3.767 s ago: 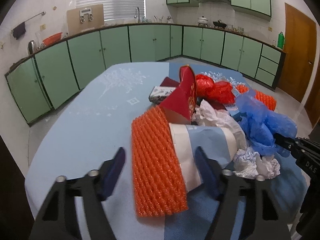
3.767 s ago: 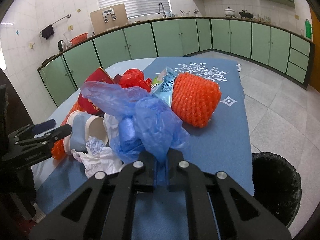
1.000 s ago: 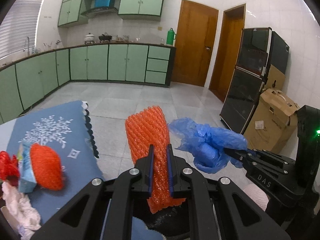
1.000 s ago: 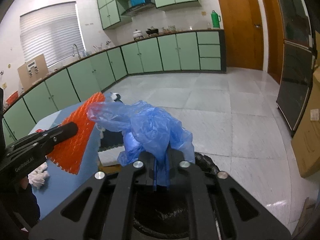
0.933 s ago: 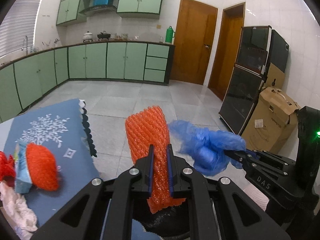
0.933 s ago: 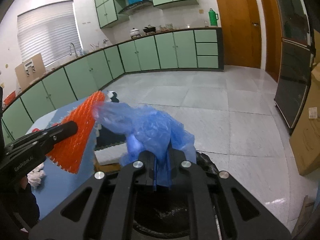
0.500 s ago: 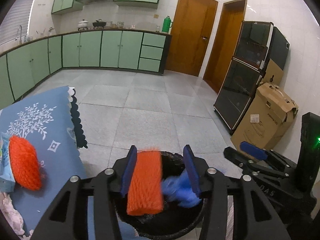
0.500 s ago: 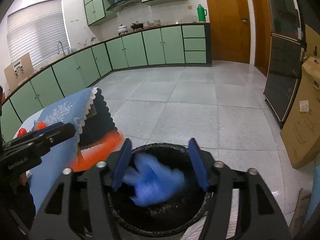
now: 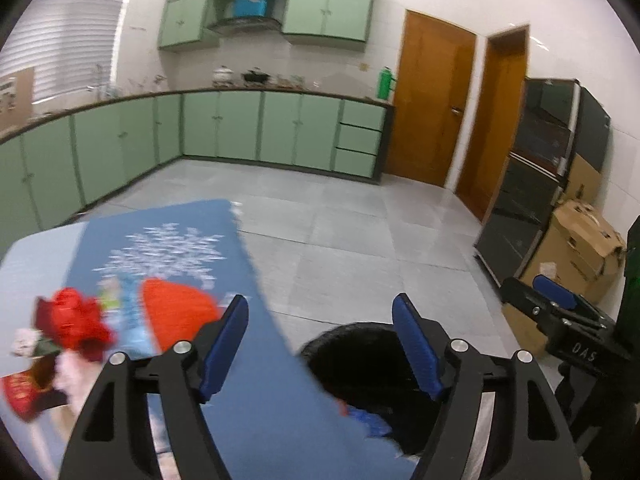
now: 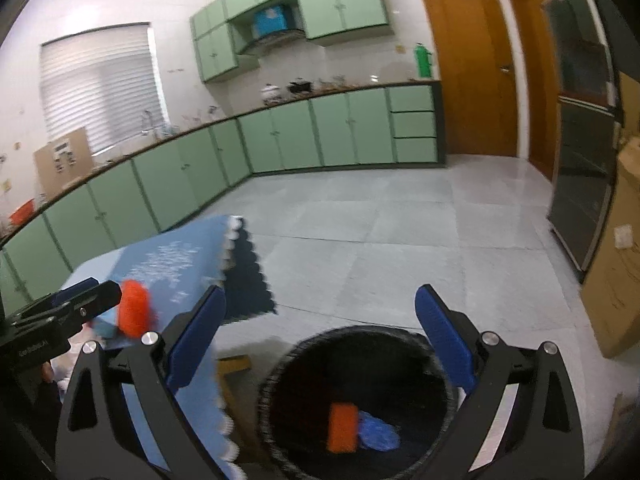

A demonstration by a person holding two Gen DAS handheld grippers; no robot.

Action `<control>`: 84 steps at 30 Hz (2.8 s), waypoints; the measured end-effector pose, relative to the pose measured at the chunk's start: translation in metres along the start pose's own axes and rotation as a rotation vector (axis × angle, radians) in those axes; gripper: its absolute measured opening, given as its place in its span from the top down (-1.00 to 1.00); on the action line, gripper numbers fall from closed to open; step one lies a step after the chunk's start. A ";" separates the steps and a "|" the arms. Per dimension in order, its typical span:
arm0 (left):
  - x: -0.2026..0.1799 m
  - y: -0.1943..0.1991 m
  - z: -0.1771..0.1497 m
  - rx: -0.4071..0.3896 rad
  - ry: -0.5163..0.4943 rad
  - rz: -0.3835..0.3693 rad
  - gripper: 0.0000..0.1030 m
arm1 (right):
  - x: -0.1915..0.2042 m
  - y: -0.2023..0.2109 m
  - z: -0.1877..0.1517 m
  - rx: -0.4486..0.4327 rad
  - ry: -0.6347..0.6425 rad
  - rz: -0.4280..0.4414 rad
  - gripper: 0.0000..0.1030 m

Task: Collect trash
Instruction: 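Open both grippers to drop the bag and mesh sleeve into the bin, then grasp the white tissue with the right gripper while the left grasps the light-blue paper cup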

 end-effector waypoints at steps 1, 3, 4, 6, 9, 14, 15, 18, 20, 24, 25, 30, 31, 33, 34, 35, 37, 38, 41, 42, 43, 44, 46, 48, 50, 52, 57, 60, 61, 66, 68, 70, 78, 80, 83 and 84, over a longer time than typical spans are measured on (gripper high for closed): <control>0.010 0.011 -0.004 -0.010 0.003 0.035 -0.42 | 0.008 0.000 0.001 0.002 0.007 0.020 -0.81; 0.025 0.025 -0.010 -0.019 0.013 0.085 -0.42 | 0.027 -0.002 -0.001 0.010 0.026 0.059 -0.81; 0.034 0.034 -0.014 -0.022 0.025 0.116 -0.42 | 0.039 -0.003 -0.003 0.017 0.040 0.084 -0.81; 0.049 0.048 -0.022 -0.025 0.043 0.168 -0.42 | 0.059 -0.006 -0.006 0.028 0.059 0.122 -0.81; 0.071 0.068 -0.037 -0.021 0.068 0.247 -0.42 | 0.091 -0.009 -0.018 0.044 0.092 0.190 -0.81; 0.104 0.090 -0.070 0.020 0.135 0.334 -0.42 | 0.138 -0.011 -0.040 0.080 0.146 0.270 -0.80; 0.109 0.093 -0.078 0.027 0.145 0.343 -0.42 | 0.147 -0.012 -0.046 0.091 0.152 0.287 -0.80; 0.123 0.101 -0.098 0.053 0.186 0.377 -0.42 | 0.167 -0.012 -0.061 0.125 0.178 0.325 -0.80; 0.131 0.105 -0.109 0.068 0.213 0.394 -0.42 | 0.180 -0.011 -0.069 0.134 0.202 0.339 -0.76; 0.138 0.111 -0.123 0.083 0.232 0.419 -0.42 | 0.198 -0.012 -0.083 0.170 0.219 0.357 -0.63; 0.139 0.111 -0.125 0.090 0.232 0.426 -0.42 | 0.200 -0.013 -0.086 0.179 0.218 0.359 -0.63; 0.141 0.110 -0.137 0.121 0.255 0.432 -0.42 | 0.211 -0.014 -0.106 0.225 0.253 0.363 -0.59; 0.143 0.111 -0.139 0.124 0.258 0.432 -0.42 | 0.212 -0.014 -0.108 0.228 0.262 0.362 -0.57; 0.143 0.111 -0.141 0.125 0.263 0.433 -0.42 | 0.215 -0.017 -0.114 0.242 0.276 0.357 -0.50; 0.144 0.111 -0.142 0.126 0.265 0.434 -0.42 | 0.215 -0.018 -0.116 0.247 0.278 0.356 -0.47; 0.144 0.111 -0.142 0.127 0.266 0.435 -0.42 | 0.216 -0.019 -0.118 0.255 0.280 0.355 -0.46; 0.145 0.111 -0.143 0.130 0.268 0.435 -0.42 | 0.216 -0.023 -0.124 0.275 0.289 0.353 -0.44; 0.145 0.110 -0.144 0.132 0.269 0.434 -0.42 | 0.216 -0.024 -0.126 0.283 0.293 0.351 -0.38; 0.145 0.109 -0.145 0.139 0.271 0.432 -0.42 | 0.217 -0.030 -0.134 0.320 0.302 0.358 -0.17; 0.145 0.108 -0.145 0.141 0.271 0.430 -0.42 | 0.216 -0.032 -0.135 0.335 0.302 0.365 -0.03; 0.145 0.107 -0.145 0.144 0.269 0.429 -0.42 | 0.216 -0.033 -0.137 0.349 0.302 0.375 0.14; 0.145 0.106 -0.145 0.146 0.267 0.428 -0.42 | 0.216 -0.034 -0.138 0.367 0.303 0.386 0.22; 0.144 0.105 -0.145 0.152 0.265 0.426 -0.42 | 0.216 -0.035 -0.142 0.392 0.306 0.404 0.58; 0.143 0.103 -0.145 0.154 0.265 0.423 -0.42 | 0.215 -0.034 -0.141 0.403 0.309 0.424 0.69; 0.142 0.102 -0.143 0.154 0.265 0.417 -0.42 | 0.214 -0.031 -0.139 0.395 0.312 0.431 0.71; 0.140 0.100 -0.142 0.154 0.264 0.410 -0.43 | 0.211 -0.027 -0.134 0.383 0.308 0.435 0.72; 0.137 0.094 -0.140 0.160 0.273 0.396 -0.55 | 0.199 -0.015 -0.115 0.322 0.305 0.414 0.72; 0.136 0.088 -0.138 0.165 0.282 0.395 -0.67 | 0.192 -0.015 -0.107 0.299 0.299 0.393 0.72; 0.136 0.085 -0.137 0.166 0.286 0.394 -0.67 | 0.190 -0.016 -0.106 0.298 0.296 0.389 0.72; 0.137 0.075 -0.135 0.186 0.288 0.407 -0.71 | 0.184 -0.024 -0.106 0.312 0.280 0.380 0.72; 0.138 0.072 -0.135 0.194 0.295 0.413 -0.71 | 0.184 -0.026 -0.107 0.315 0.278 0.381 0.72; 0.141 0.069 -0.135 0.204 0.304 0.415 -0.72 | 0.184 -0.028 -0.108 0.319 0.277 0.382 0.72; 0.148 0.056 -0.140 0.242 0.332 0.395 -0.61 | 0.183 -0.037 -0.109 0.338 0.265 0.382 0.72; 0.148 0.054 -0.140 0.245 0.335 0.381 -0.52 | 0.183 -0.038 -0.109 0.338 0.264 0.381 0.72; 0.145 0.057 -0.139 0.234 0.321 0.389 -0.50 | 0.182 -0.038 -0.107 0.337 0.259 0.381 0.72; 0.144 0.058 -0.139 0.230 0.317 0.392 -0.49 | 0.182 -0.038 -0.106 0.336 0.259 0.382 0.72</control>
Point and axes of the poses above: each gripper's, at about its wrist camera, not at the fingertips, and y roughly against the way its jaws point, x to its left, z to its top, the point moved 1 cm from there along -y, roughly the way its jaws point, and after that the axes turned 10 degrees about -y, right-handed, at the moved point
